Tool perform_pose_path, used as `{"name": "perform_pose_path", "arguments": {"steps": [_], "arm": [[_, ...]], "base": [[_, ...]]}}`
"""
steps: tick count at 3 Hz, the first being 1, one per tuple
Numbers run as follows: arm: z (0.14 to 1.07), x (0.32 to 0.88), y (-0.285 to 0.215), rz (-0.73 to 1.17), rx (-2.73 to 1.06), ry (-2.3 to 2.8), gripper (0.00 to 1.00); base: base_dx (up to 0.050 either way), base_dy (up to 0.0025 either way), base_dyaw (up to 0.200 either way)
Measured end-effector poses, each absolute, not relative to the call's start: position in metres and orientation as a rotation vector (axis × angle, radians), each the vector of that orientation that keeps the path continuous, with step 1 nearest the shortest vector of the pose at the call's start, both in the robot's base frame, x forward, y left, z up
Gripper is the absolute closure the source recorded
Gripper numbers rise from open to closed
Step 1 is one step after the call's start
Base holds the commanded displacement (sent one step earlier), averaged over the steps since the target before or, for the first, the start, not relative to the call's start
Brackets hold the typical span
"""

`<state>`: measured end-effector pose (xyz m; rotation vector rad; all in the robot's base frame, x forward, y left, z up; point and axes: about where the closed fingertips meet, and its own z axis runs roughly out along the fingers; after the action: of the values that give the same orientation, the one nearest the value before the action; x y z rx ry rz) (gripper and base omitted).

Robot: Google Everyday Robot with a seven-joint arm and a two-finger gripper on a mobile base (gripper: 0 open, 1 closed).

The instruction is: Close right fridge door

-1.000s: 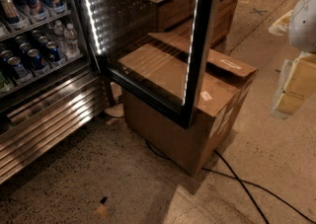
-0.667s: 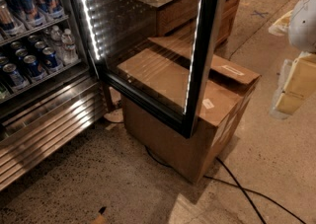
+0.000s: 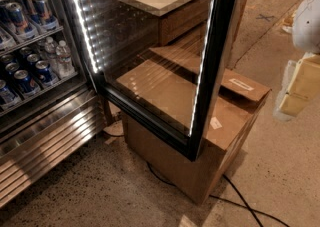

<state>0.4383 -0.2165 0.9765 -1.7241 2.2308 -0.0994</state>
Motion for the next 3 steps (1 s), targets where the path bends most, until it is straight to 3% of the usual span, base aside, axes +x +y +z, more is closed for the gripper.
{"name": "perform_pose_path", "arguments": {"steps": [1, 2, 3], "arm": [[0.9765, 0.4383, -0.2165, -0.099, -1.724, 2.231, 0.00], [0.9765, 0.4383, -0.2165, -0.100, -1.724, 2.231, 0.00], [0.9765, 0.4383, -0.2165, -0.100, -1.724, 2.231, 0.00]], "base": [[0.050, 0.00000, 0.000], [0.000, 0.00000, -0.200], [0.047, 0.00000, 0.000]]}}
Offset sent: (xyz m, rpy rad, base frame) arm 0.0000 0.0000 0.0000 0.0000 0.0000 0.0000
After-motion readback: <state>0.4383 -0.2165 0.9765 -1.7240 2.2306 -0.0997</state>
